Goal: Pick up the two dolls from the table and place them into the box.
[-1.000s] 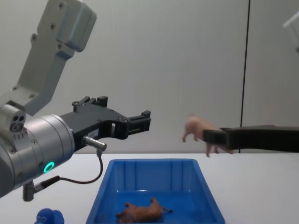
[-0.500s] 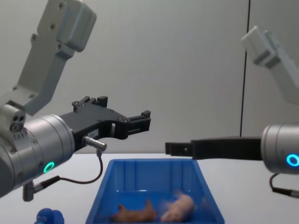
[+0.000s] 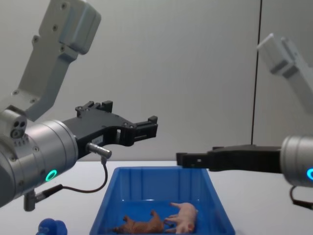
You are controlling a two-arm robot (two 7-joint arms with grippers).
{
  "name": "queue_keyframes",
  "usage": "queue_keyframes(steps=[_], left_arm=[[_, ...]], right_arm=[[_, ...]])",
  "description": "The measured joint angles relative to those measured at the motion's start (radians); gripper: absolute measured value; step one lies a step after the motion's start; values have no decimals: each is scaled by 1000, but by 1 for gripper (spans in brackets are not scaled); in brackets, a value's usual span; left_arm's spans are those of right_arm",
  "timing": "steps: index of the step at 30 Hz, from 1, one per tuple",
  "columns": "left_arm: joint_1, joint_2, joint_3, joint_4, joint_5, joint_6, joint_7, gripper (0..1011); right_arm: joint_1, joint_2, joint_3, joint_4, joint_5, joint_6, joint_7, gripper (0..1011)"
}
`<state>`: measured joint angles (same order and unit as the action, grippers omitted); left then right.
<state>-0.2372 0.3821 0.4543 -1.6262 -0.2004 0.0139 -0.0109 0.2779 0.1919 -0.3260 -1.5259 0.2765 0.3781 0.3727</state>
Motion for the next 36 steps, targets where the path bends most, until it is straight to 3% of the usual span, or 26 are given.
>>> queue_keyframes(steps=[7,19,29,36], left_arm=[[0,0,0,0,0,0,0,1001],[0,0,0,0,0,0,0,1001],[12,16,-12,-14,0,5,21,1001],[48,47,-30,-39,-32,18,68,1001]], right_arm=[[-45,52,27,-43,16,-63,4,1001],[-137,154,86,-121,92,-172,12,1001],[-173,193,110,-151,123,-212,14,1001],[-185,207,118,-161,135,-226,14,1001]])
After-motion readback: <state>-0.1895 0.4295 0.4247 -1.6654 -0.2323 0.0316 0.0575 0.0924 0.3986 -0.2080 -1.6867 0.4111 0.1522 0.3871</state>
